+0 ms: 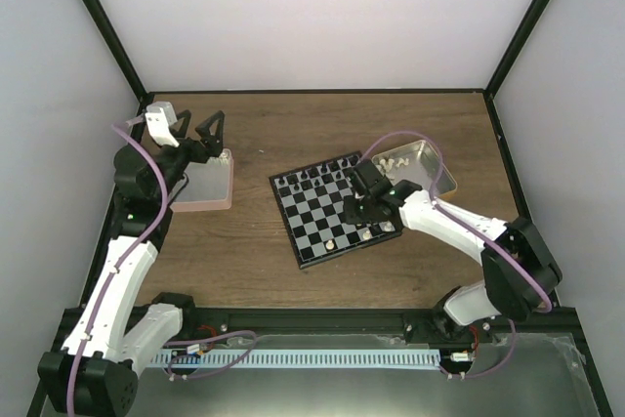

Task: Set up the chess pieces on the board
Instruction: Place the chess piece on the chessboard.

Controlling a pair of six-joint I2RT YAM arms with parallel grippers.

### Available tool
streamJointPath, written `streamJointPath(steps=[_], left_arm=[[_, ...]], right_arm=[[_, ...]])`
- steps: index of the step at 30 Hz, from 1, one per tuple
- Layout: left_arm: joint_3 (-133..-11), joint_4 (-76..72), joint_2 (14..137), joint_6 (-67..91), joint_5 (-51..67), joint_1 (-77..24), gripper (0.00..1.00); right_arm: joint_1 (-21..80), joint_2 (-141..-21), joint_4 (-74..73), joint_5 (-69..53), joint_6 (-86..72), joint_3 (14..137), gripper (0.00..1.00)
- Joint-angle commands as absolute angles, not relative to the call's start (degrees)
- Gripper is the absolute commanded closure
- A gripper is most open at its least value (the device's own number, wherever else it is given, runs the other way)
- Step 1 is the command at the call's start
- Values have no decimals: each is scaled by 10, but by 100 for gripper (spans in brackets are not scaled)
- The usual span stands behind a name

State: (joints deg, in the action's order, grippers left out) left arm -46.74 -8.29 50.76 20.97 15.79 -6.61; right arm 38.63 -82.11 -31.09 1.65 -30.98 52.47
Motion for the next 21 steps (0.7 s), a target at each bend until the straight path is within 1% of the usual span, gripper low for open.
streamJointPath(steps=[1,10,21], left_arm=[[-468,-98,492,206,157,-63,0],[-471,-93,485,199,150,-65,0],[-469,-94,490,200,151,-66,0]], right_arm=[[422,-828,-310,4,-337,523,95],[448,-878,-325,58,-351,539,94],[468,-907,-318,88,-348,529,94]])
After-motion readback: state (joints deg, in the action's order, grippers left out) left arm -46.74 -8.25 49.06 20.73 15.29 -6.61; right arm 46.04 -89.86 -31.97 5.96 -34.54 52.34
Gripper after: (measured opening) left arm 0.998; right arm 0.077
